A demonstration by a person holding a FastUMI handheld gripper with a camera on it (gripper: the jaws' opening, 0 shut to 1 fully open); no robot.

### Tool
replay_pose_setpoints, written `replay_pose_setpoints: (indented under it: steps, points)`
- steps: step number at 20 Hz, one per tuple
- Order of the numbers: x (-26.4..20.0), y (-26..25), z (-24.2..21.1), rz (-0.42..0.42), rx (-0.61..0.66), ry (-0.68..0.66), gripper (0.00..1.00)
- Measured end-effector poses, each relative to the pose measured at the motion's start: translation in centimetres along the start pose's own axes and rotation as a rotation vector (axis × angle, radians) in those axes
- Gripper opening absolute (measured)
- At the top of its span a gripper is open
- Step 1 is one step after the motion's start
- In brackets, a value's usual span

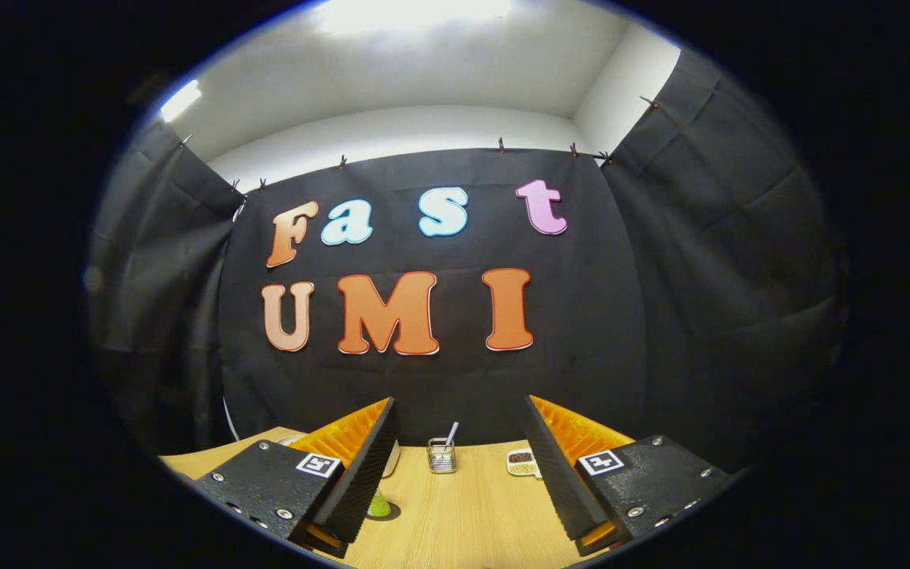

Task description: Take the bottle from table, then pour the juice into the cup, finally place the bottle on the coaster

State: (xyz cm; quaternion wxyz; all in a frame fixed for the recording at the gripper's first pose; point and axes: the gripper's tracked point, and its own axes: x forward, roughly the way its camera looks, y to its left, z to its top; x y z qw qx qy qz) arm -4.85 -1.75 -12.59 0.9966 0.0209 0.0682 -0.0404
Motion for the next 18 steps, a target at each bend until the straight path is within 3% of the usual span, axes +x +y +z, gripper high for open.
replay_pose_setpoints:
  steps: [6,18]
  points:
    - [-1.2,1.5,0.7,-0.005,-0.005,-0.005,0.94]
    - [-3.6,2.8,7.0,0.012,-0.078,-0.088,0.96]
